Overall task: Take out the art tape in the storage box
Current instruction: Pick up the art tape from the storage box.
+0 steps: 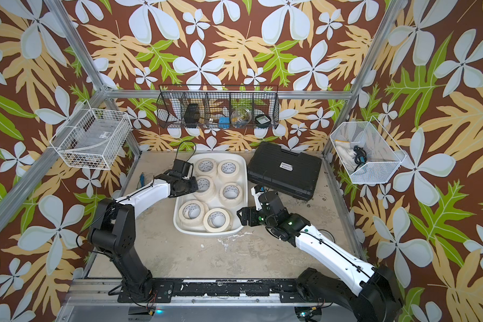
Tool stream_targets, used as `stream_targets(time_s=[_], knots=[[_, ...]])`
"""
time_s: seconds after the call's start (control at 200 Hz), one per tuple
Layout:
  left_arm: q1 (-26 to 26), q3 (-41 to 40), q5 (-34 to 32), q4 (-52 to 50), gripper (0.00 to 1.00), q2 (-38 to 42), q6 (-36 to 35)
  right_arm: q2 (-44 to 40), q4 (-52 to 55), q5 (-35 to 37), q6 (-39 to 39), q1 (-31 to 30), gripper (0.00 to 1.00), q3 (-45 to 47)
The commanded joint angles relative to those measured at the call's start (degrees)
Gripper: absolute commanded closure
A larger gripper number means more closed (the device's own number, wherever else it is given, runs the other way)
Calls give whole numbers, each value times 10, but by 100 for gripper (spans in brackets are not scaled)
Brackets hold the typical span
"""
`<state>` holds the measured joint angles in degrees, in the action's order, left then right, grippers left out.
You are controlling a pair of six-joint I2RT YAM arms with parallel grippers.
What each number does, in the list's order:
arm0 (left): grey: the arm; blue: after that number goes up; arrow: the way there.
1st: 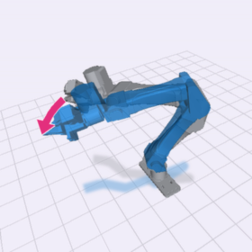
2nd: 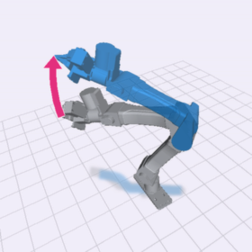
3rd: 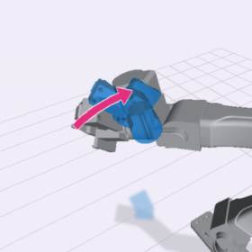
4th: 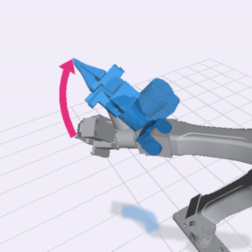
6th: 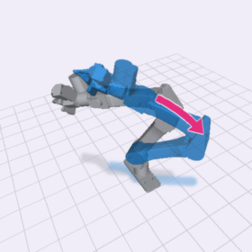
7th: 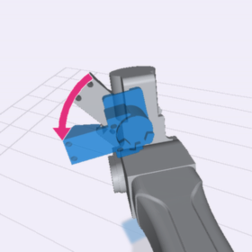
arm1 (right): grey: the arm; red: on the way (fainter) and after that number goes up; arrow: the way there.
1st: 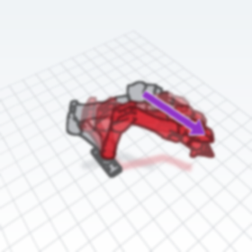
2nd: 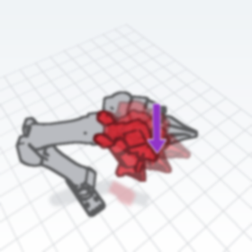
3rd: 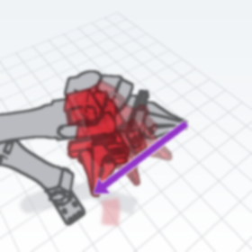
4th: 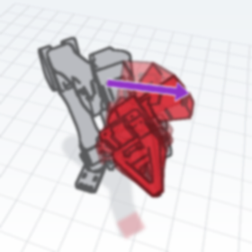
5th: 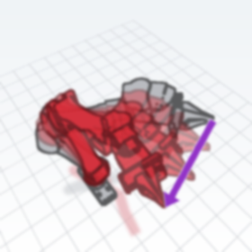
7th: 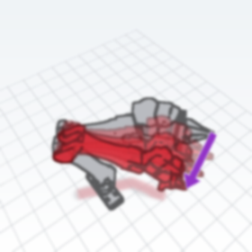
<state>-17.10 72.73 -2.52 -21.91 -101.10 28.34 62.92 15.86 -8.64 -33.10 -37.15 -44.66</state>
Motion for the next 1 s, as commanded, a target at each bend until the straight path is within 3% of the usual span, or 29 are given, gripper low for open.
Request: stream_targets(time_s=[0.0, 0.26, 0.385, 0.661, 0.996], knots=[[-1, 15, 1, -14, 91, 18, -8, -1, -13, 13, -3, -1, 11, -7], [3, 85, -35, -81, 91, 46, -23, 0, -11, 17, -1, -1, 11, -14], [37, 138, -36, -111, 92, 36, -22, -2, -8, 17, 0, -1, 11, -13], [141, 212, -26, -132, 93, -31, 4, -24, -5, 19, -3, -1, 11, 9], [191, 225, -34, -100, 94, -134, 36, -47, 14, 30, 4, -1, 11, 25]])
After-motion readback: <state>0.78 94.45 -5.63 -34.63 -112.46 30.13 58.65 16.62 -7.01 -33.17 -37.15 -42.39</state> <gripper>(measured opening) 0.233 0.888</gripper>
